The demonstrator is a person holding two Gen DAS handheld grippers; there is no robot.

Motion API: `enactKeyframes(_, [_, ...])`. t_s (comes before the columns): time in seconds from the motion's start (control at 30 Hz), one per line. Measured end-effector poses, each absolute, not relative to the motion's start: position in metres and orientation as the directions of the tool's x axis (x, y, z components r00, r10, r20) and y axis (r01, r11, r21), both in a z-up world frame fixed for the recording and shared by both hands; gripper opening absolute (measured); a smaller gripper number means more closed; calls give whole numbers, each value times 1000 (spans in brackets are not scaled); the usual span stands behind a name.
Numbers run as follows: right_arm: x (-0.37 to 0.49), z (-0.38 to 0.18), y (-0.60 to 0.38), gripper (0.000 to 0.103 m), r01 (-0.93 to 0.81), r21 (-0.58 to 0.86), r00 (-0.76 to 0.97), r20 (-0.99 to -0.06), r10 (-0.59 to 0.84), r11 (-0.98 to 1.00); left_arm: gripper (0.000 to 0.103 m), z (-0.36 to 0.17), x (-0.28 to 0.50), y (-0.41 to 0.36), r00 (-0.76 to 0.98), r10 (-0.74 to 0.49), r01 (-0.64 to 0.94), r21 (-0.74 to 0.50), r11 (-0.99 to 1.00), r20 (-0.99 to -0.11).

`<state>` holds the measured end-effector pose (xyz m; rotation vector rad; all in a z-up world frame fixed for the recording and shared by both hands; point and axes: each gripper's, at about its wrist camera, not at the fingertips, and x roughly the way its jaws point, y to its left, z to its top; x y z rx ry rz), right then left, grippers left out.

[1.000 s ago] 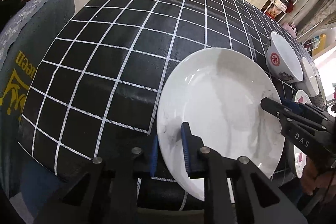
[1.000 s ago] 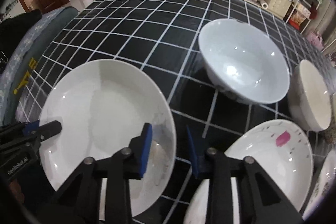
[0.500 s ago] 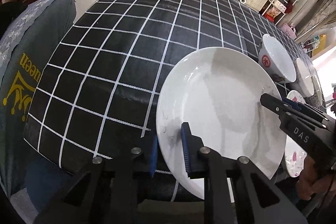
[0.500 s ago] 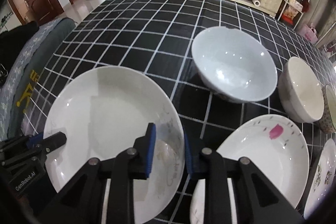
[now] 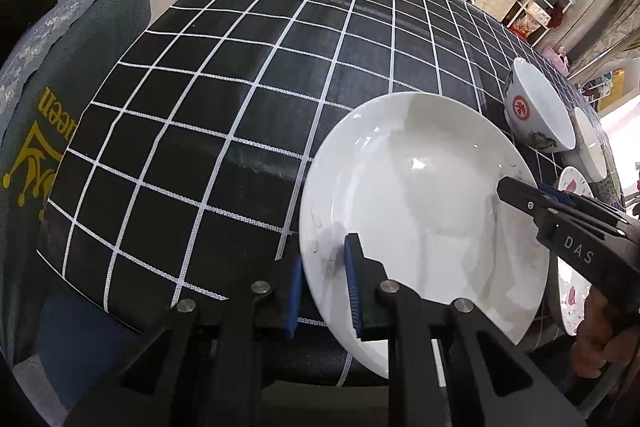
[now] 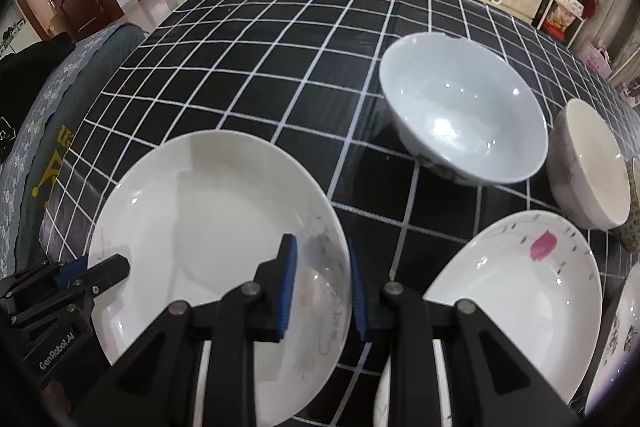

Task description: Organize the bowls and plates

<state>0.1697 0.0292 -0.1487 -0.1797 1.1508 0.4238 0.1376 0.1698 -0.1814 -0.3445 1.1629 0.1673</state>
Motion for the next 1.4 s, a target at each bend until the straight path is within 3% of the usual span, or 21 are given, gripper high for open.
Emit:
enactKeyframes(0.47, [151, -101, -13, 30, -408, 90, 452, -845, 287, 909, 17, -141, 111, 176, 460, 55, -356, -127, 926, -886])
enactKeyframes(0.87, [125, -91, -97, 30, -296, 115, 513, -818, 259, 948, 17, -107, 116, 69, 519, -96, -114, -180, 977, -850])
enactKeyframes(1.13, [113, -95, -157, 30, -191, 129, 540, -814, 214, 973, 17, -121, 134, 13, 464, -226, 9, -250, 968, -857])
enactKeyframes(1.4, [114, -109, -193, 30, -130, 161, 520, -829, 205, 978, 17, -140, 155, -18, 397, -261, 34, -270, 962, -880])
